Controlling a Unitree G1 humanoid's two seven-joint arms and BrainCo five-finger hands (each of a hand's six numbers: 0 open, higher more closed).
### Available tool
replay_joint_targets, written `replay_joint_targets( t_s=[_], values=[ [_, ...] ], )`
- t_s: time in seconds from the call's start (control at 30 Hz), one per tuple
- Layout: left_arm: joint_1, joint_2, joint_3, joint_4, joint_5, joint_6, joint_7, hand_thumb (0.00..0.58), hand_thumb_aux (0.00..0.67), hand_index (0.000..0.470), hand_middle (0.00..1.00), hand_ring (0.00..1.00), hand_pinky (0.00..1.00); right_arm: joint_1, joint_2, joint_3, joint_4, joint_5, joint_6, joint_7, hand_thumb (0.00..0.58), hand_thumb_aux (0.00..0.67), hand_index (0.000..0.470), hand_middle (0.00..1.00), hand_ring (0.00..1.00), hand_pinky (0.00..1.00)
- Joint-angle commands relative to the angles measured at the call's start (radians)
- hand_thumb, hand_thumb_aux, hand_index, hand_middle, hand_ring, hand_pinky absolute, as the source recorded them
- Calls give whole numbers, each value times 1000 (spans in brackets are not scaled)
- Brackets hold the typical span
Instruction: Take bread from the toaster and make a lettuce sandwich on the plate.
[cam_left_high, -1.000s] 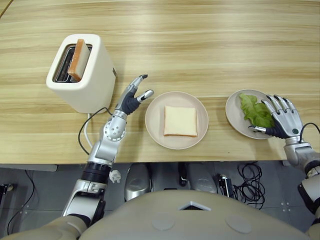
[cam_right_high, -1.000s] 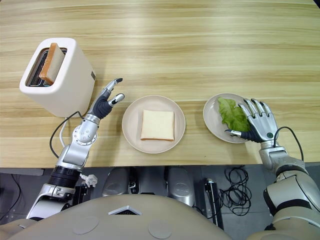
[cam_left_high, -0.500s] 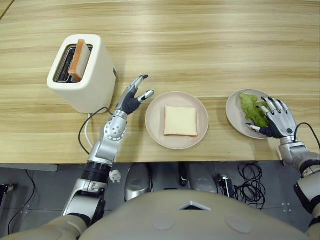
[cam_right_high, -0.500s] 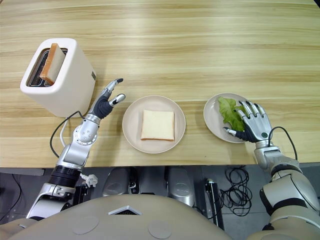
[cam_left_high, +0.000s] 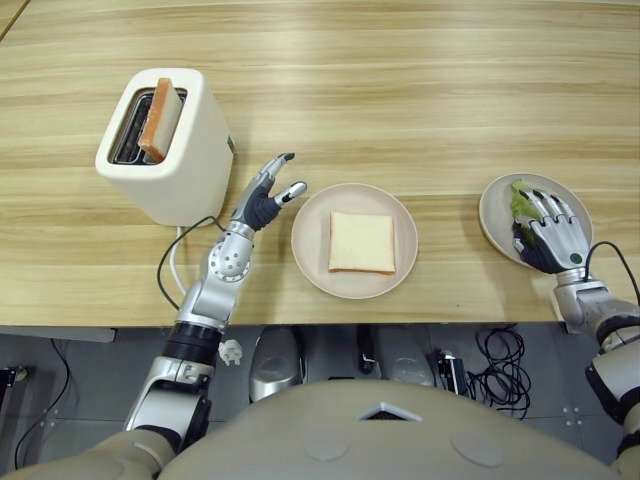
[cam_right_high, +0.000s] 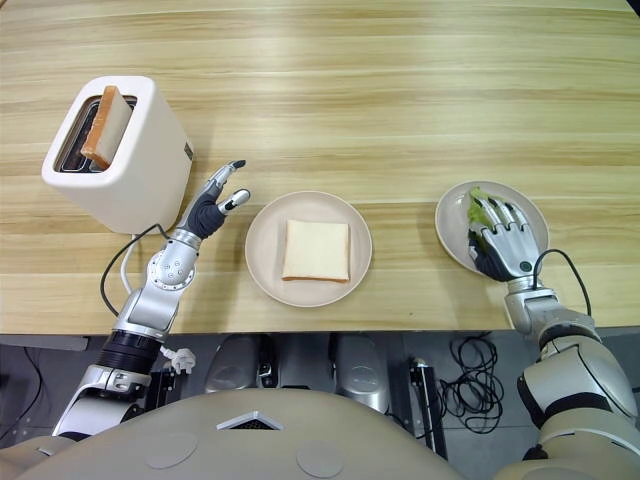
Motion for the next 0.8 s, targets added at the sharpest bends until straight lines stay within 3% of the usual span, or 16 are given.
replay_joint_targets(
  t_s=[0.03, 0.07, 0.1, 0.13, 0.17, 0.47, 0.8],
  values=[
    [-15, 2, -7, 38, -5, -3, -3, 0, 0, 0, 0, 0, 0, -24, 6, 4, -11, 12, -26, -14, 580, 670, 460, 0, 0, 0],
    [-18, 1, -7, 42, -5, -6, -2, 0, 0, 0, 0, 0, 0, -31, 6, 1, -16, 16, -38, -16, 580, 670, 460, 0, 0, 0],
    [-20, 1, -7, 46, -4, -7, 0, 0, 0, 0, 0, 0, 0, -40, 6, -3, -22, 22, -52, -18, 580, 670, 460, 122, 122, 122],
    [-21, 1, -6, 49, -3, -9, 2, 0, 0, 0, 0, 0, 0, -51, 6, -8, -28, 29, -68, -19, 580, 670, 460, 122, 122, 122],
    [-23, 0, -6, 53, -3, -10, 4, 0, 0, 0, 0, 0, 0, -59, 7, -10, -32, 34, -78, -18, 580, 670, 460, 1000, 1000, 1000],
    [-38, -3, -9, 79, 0, -21, 14, 0, 0, 0, 0, 0, 0, -70, 7, -19, -54, 56, -131, -38, 580, 670, 460, 1000, 1000, 1000],
    [-43, -6, -13, 105, 2, -29, 27, 0, 0, 0, 0, 0, 0, -131, -16, -44, -206, 58, -242, -99, 580, 670, 460, 1000, 1000, 1000]
  ],
)
